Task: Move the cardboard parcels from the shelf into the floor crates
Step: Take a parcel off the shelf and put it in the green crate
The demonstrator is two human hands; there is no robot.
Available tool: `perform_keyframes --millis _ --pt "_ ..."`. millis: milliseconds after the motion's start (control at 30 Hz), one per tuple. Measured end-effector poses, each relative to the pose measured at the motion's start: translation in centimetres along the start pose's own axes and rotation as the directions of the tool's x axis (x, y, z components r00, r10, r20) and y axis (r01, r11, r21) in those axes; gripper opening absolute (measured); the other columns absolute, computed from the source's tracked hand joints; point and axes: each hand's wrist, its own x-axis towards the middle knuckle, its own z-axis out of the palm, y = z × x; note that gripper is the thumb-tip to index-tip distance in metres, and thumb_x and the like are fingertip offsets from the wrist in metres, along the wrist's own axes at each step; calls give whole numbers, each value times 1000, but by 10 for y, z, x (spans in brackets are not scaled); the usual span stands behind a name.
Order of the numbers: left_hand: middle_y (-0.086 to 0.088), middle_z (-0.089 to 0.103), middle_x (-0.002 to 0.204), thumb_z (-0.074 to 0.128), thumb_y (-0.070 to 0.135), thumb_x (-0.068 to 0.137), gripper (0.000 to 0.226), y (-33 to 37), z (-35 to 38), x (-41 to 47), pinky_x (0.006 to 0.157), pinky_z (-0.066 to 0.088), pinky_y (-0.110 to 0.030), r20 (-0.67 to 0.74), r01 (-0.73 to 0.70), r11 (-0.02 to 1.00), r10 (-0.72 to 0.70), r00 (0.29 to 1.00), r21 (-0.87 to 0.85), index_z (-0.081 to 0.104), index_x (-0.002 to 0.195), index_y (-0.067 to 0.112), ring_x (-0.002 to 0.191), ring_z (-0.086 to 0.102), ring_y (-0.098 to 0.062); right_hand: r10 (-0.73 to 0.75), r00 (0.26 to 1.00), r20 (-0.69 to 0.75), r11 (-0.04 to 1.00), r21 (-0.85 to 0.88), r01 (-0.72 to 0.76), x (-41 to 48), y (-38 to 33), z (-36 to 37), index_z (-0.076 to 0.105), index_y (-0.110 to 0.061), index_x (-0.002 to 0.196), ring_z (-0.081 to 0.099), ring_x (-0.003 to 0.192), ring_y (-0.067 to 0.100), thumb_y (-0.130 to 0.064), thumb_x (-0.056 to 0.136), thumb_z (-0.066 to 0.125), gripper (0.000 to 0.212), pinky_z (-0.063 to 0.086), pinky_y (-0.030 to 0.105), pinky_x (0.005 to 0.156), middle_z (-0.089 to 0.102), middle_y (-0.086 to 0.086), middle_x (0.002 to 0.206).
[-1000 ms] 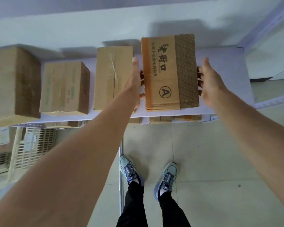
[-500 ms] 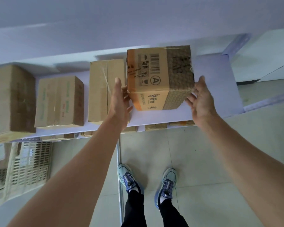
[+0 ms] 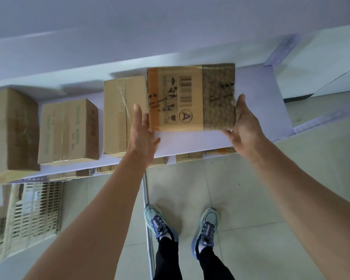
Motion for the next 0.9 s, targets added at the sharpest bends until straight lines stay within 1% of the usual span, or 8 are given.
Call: perform_keyframes --millis 100,167,233,300,367,467,667,900 --pt "-13 64 153 28 75 105 82 -2 0 -4 117 47 -55 -28 -17 995 14 1000 -99 55 157 18 143 59 -35 28 999 31 999 19 -29 -2 3 1 58 -14 148 57 140 34 -68 106 29 74 40 61 121 61 12 150" --pt "-19 62 152 33 76 104 83 -6 0 -6 118 45 -63 -47 0 994 -6 999 -111 58 151 12 140 60 -42 40 999 15 999 18 -40 -3 8 0 57 -9 146 63 134 37 -69 106 30 77 45 62 116 65 15 145" --pt "-21 68 144 30 75 106 79 -15 2 -4 117 46 -65 -21 10 997 -11 1000 -70 65 138 13 134 65 -44 63 998 -6 997 41 -63 -2 16 -3 63 -12 138 73 119 33 -69 105 33 72 59 57 98 77 8 126" --pt "-19 72 140 26 75 106 77 -22 3 -5 115 48 -66 -5 32 998 -33 999 -47 65 137 17 130 68 -42 103 995 -16 993 51 -102 -2 25 -2 69 -21 129 77 109 27 -68 106 34 63 65 47 82 82 -1 112" --pt "-14 69 146 21 78 105 80 -30 4 -4 117 46 -68 4 53 998 -53 999 -24 58 150 23 136 64 -41 121 992 -27 992 39 -120 -2 34 1 67 -27 136 75 115 25 -67 107 30 63 63 45 86 79 -1 121" --pt "-2 69 148 11 82 102 82 -43 3 -1 120 41 -68 71 74 997 -76 995 32 48 159 35 140 61 -35 115 993 -8 993 18 -114 -2 45 3 58 -30 149 71 123 29 -68 107 25 66 59 52 100 73 4 135" --pt "5 67 151 7 86 98 83 -49 -2 -2 120 40 -69 134 88 996 -90 987 22 38 164 47 142 61 -31 59 995 78 998 15 -60 -7 54 0 52 -25 154 67 130 32 -66 108 19 70 52 57 110 68 10 143" --pt "6 69 148 6 87 97 84 -34 5 -29 115 46 -69 133 70 997 -72 989 23 42 162 46 139 63 -31 22 994 103 1000 7 -23 -31 36 2 53 -24 153 65 132 34 -66 108 20 70 47 61 115 68 11 143"
